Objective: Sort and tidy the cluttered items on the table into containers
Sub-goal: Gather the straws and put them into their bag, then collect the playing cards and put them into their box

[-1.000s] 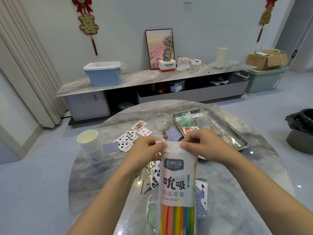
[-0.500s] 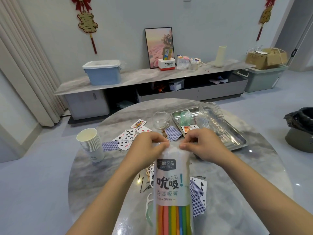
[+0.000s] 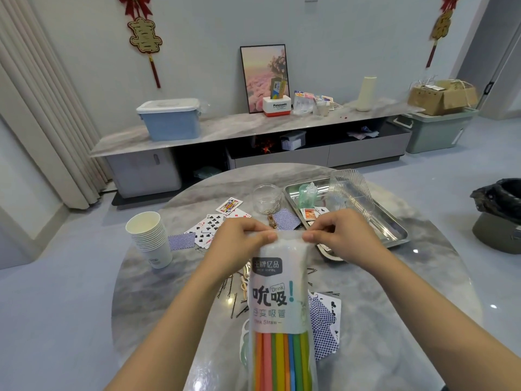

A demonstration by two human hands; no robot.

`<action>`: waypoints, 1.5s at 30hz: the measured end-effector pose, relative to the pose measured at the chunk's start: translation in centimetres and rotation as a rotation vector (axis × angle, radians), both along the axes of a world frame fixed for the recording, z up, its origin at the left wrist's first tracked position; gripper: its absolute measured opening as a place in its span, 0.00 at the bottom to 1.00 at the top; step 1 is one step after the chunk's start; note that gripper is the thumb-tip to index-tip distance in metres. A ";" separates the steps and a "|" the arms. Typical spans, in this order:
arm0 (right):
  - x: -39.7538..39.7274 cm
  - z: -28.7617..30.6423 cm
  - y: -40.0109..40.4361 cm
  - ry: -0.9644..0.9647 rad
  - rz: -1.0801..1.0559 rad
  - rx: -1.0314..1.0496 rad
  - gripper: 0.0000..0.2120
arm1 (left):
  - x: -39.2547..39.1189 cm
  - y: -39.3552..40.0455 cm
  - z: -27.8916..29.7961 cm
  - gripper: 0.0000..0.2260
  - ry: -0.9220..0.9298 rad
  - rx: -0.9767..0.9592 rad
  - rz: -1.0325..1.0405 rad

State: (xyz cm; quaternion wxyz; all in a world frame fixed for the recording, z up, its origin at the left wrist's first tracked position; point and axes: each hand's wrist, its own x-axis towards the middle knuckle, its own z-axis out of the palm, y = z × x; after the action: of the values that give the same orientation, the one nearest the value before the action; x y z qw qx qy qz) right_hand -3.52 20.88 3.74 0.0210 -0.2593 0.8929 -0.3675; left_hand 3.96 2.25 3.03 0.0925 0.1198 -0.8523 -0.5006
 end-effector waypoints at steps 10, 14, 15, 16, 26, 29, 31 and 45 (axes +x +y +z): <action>0.1 -0.4 -0.3 -0.083 0.269 0.155 0.11 | -0.6 1.1 -0.5 0.04 0.104 -0.036 -0.016; -0.9 0.7 1.2 -0.038 0.116 0.072 0.14 | -1.0 1.8 -0.2 0.10 0.075 0.142 -0.086; -1.4 0.8 1.8 -0.033 0.044 0.014 0.14 | -1.0 1.9 -0.2 0.17 0.005 0.144 -0.124; -2.1 1.1 2.6 -0.033 -0.039 -0.078 0.14 | -1.2 2.2 -0.1 0.25 -0.053 0.108 -0.156; -5.2 0.9 6.7 -0.181 -0.230 -0.399 0.08 | -10.2 7.2 1.1 0.44 0.057 -0.774 -0.316; -7.2 0.5 8.4 -0.219 -0.201 -0.359 0.14 | -13.9 8.3 1.1 0.40 0.139 -0.959 -0.385; -8.7 0.0 9.2 -0.208 -0.298 -0.444 0.13 | -16.5 9.6 0.9 0.39 0.237 -1.003 -0.408; -15.9 -6.2 12.1 0.068 -0.972 -0.699 0.14 | -26.6 14.3 -7.5 0.13 -0.039 -0.691 -0.375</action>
State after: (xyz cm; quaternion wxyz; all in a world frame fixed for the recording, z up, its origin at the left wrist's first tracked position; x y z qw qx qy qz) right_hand -19.41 32.98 -2.49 -0.2649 0.1756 0.7354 -0.5985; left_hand -22.66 16.57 -4.44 0.0182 -0.0669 -0.9793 -0.1901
